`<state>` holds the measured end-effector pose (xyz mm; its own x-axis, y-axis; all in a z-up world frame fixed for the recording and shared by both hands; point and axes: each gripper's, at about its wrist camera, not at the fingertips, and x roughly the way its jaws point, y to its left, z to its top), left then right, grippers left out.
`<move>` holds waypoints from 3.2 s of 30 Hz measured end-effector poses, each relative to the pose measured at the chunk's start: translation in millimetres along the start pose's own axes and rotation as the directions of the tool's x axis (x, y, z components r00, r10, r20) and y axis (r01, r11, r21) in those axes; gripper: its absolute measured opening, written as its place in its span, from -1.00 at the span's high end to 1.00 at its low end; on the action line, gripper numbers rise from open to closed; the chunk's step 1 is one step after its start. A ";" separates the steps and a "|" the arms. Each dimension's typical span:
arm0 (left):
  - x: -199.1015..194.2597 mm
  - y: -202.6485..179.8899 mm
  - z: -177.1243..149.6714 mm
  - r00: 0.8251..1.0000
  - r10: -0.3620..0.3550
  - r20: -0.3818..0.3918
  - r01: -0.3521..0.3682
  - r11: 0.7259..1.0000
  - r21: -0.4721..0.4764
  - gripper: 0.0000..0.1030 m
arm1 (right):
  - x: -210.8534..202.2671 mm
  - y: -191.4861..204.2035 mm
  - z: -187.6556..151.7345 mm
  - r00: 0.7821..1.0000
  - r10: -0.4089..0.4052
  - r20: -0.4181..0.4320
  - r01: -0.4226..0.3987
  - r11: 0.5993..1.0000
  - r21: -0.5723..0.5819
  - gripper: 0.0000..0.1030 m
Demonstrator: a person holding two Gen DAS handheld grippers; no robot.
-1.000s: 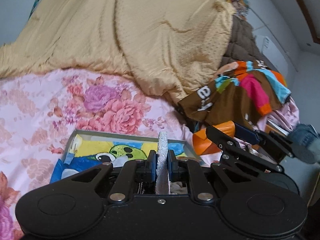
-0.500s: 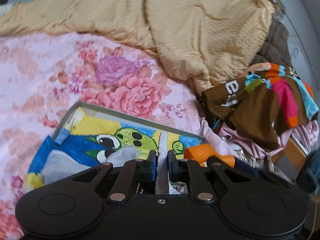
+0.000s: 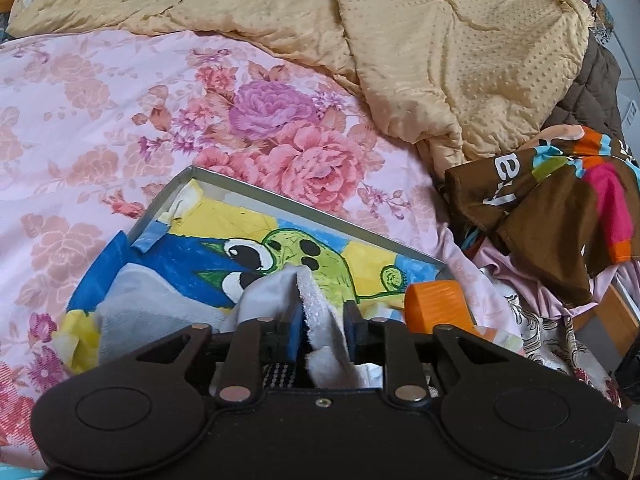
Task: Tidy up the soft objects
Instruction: 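Open the left tool on the lace cloth while the right tool releases the orange scoop, then move both tools back from the tray toward the light-blue striped cloth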
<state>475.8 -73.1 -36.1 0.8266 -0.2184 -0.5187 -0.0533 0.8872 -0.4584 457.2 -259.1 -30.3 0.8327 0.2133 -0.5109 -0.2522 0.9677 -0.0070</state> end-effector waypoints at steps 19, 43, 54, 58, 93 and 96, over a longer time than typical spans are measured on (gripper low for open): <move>-60.9 -4.0 0.7 0.994 0.037 0.098 -0.045 0.996 0.074 -0.75 | -47.0 -2.7 8.8 0.995 -0.043 0.085 0.042 0.999 0.014 -0.67; -198.5 -2.1 -47.3 0.984 0.019 0.175 -0.055 0.978 0.203 -0.98 | -177.5 19.8 -26.2 0.973 -0.077 0.219 0.083 0.996 -0.016 -0.99; -231.5 19.5 -87.2 0.992 0.027 0.127 -0.054 0.976 0.213 -0.98 | -213.6 38.8 -63.6 0.978 -0.063 0.199 0.066 0.998 -0.009 -0.99; -240.7 27.9 -95.5 0.991 0.034 0.127 -0.061 0.976 0.209 -0.98 | -223.4 47.3 -74.1 0.981 -0.057 0.183 0.060 0.998 -0.008 -0.99; -290.9 83.1 -159.9 0.972 0.197 0.128 -0.223 0.945 0.241 -0.98 | -242.6 111.9 -128.3 0.999 0.011 -0.042 -0.014 0.998 -0.061 -0.99; -290.4 85.5 -163.1 0.971 0.202 0.127 -0.228 0.942 0.247 -0.98 | -239.6 117.3 -129.8 0.998 0.025 -0.056 -0.029 0.997 -0.076 -0.99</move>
<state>139.8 -0.2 -42.3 0.8634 0.0184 -0.5043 -0.0999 0.9858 -0.1350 164.1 -214.2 -20.2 0.7971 0.2293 -0.5586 -0.3129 0.9481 -0.0573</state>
